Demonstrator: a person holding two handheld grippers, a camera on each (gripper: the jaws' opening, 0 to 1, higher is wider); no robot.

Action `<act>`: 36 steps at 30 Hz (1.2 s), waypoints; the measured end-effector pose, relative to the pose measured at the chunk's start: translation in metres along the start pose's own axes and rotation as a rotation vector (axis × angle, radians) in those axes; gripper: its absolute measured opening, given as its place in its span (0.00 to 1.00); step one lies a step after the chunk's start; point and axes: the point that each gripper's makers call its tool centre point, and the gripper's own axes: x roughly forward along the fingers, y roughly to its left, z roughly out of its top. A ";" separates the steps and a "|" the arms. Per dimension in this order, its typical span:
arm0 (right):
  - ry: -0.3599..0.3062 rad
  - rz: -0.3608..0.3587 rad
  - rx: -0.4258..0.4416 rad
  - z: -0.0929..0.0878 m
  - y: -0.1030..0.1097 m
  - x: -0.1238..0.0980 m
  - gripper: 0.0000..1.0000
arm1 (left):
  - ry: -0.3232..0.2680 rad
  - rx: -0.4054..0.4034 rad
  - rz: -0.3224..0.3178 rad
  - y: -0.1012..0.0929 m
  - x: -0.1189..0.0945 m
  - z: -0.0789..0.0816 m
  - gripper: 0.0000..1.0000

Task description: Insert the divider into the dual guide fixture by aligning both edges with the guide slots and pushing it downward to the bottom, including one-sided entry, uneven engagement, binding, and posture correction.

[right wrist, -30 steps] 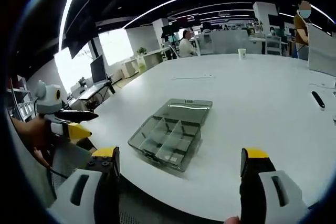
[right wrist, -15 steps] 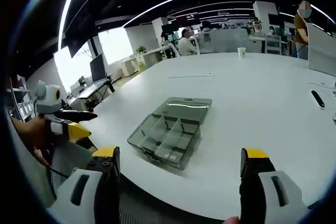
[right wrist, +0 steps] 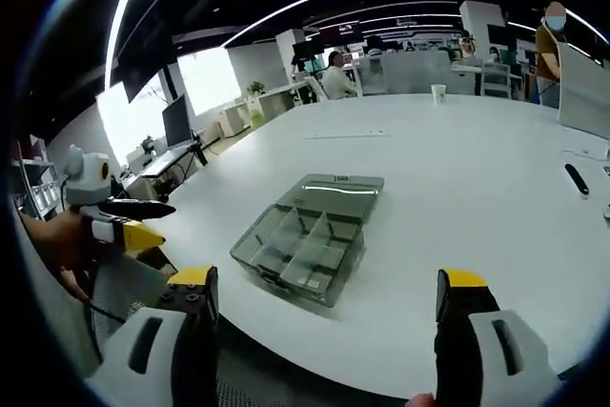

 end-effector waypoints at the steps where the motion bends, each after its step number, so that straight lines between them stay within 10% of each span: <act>1: 0.000 -0.001 0.000 0.000 0.000 0.000 0.94 | -0.001 0.001 0.000 0.000 0.000 0.000 0.97; 36: 0.013 0.006 0.001 -0.002 -0.001 0.002 0.93 | 0.009 0.011 0.006 0.001 0.001 -0.002 0.97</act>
